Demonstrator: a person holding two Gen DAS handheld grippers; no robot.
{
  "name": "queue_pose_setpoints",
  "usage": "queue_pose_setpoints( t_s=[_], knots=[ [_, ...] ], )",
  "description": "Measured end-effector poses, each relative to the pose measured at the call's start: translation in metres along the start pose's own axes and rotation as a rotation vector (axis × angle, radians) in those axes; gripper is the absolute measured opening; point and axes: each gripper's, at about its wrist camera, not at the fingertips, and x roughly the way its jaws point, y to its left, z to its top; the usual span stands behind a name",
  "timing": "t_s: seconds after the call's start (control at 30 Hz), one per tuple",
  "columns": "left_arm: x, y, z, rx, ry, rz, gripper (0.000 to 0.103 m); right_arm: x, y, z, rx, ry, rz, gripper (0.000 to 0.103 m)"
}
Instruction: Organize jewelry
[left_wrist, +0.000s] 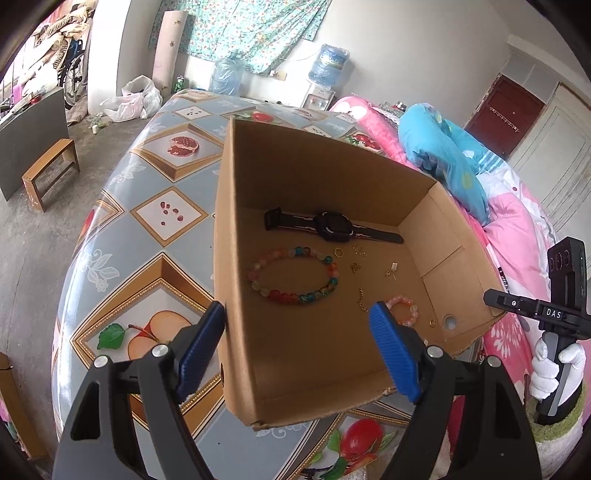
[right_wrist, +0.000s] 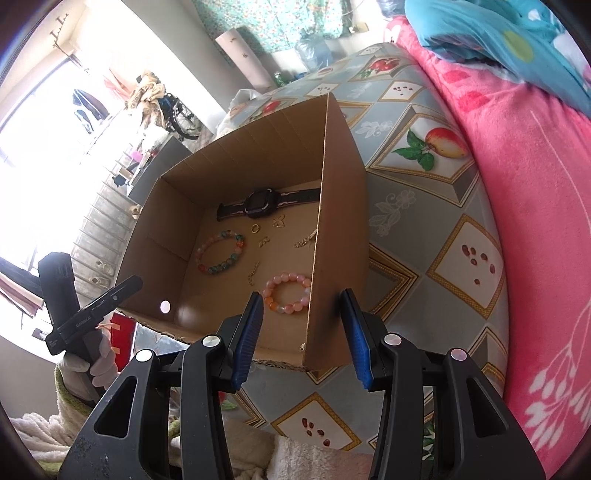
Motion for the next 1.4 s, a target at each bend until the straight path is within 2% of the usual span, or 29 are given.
queue_pose_setpoints(
  t_s=[0.33,0.6,0.83,1.1,1.13,1.23,1.33,1.4],
  knots=[
    [-0.011,-0.002,-0.016,-0.016,-0.006,-0.013,0.078,-0.007,0.002,-0.015,0.006,-0.008,-0.013,0.043],
    [-0.014,-0.001,-0.020,-0.026,-0.017,-0.017,0.078,-0.005,0.009,-0.025,0.000,-0.031,-0.061,0.044],
    [-0.020,0.005,-0.030,-0.085,-0.034,-0.041,0.078,-0.006,0.014,-0.034,-0.004,-0.060,-0.097,0.044],
    [-0.031,0.006,-0.038,-0.112,-0.071,-0.077,0.078,-0.014,0.014,-0.043,0.010,-0.095,-0.071,0.044],
    [-0.036,0.005,-0.039,-0.104,-0.092,-0.076,0.078,-0.017,0.015,-0.044,0.004,-0.114,-0.083,0.044],
    [-0.059,-0.006,-0.042,-0.035,-0.197,0.001,0.079,-0.032,0.026,-0.055,-0.036,-0.200,-0.142,0.046],
    [-0.079,-0.018,-0.048,0.024,-0.253,0.076,0.081,-0.056,0.038,-0.072,-0.075,-0.333,-0.195,0.050],
    [-0.093,-0.029,-0.052,0.071,-0.307,0.142,0.091,-0.074,0.051,-0.088,-0.125,-0.445,-0.243,0.062]
  ],
)
